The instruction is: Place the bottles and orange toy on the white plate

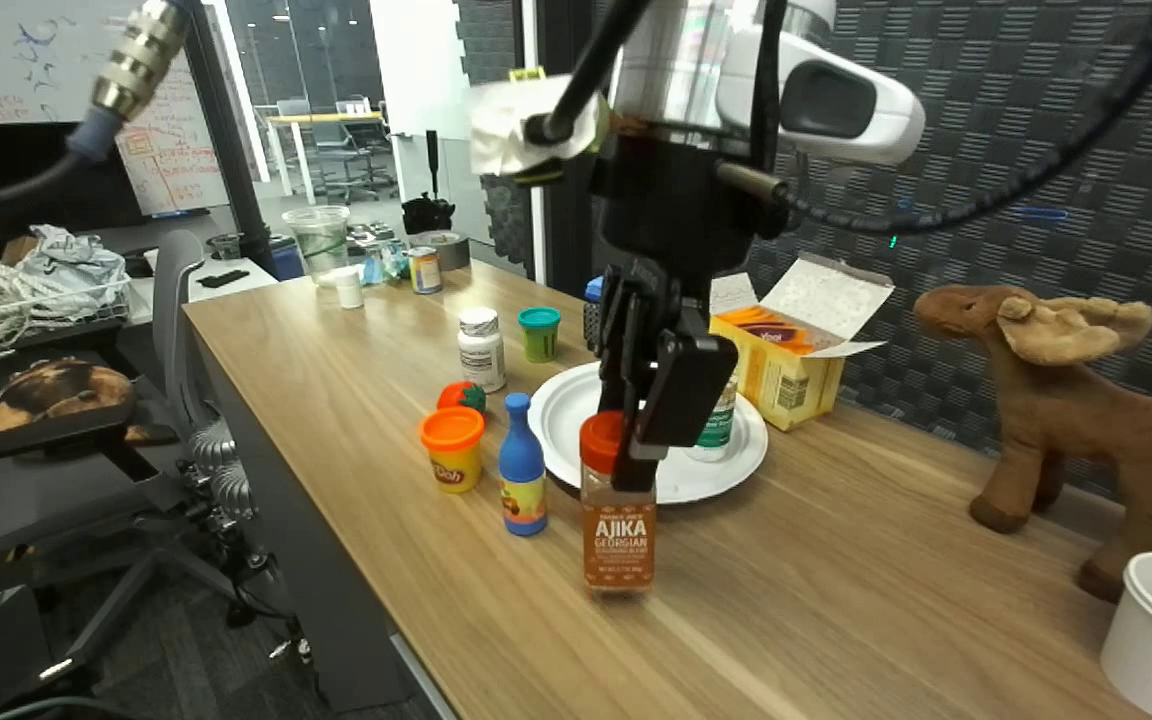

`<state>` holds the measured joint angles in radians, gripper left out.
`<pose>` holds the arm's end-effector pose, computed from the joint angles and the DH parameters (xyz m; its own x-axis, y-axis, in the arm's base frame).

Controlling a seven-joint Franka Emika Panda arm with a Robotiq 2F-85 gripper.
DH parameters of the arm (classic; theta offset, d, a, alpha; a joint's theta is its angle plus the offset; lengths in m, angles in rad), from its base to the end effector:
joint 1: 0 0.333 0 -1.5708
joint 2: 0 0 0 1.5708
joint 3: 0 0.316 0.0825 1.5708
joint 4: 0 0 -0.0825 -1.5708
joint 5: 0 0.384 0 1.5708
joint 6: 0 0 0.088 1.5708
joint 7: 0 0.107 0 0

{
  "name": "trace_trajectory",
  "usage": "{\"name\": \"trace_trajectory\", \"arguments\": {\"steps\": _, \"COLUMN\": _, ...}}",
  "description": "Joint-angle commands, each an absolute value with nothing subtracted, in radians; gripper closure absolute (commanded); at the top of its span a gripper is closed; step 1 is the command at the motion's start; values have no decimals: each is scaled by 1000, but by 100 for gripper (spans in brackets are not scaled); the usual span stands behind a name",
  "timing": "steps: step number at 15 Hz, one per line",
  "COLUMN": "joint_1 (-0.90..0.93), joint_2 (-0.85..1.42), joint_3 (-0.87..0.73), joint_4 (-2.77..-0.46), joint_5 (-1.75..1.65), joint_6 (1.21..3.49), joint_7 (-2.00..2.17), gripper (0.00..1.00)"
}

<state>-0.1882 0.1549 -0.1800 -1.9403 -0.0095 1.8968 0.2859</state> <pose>0.5316 -0.2028 0.3908 0.7782 -0.6026 -0.1767 -0.5970 -0.7972 0.0893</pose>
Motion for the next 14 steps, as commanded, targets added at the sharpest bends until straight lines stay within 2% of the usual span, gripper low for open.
{"name": "trace_trajectory", "arguments": {"steps": 1, "joint_1": -173, "joint_2": 97, "joint_3": -177, "joint_4": -1916, "joint_5": 2, "joint_6": 1876, "joint_7": 296, "gripper": 75}}
{"name": "trace_trajectory", "arguments": {"steps": 14, "joint_1": -123, "joint_2": 277, "joint_3": -116, "joint_4": -1689, "joint_5": 18, "joint_6": 1864, "joint_7": 246, "gripper": 75}}
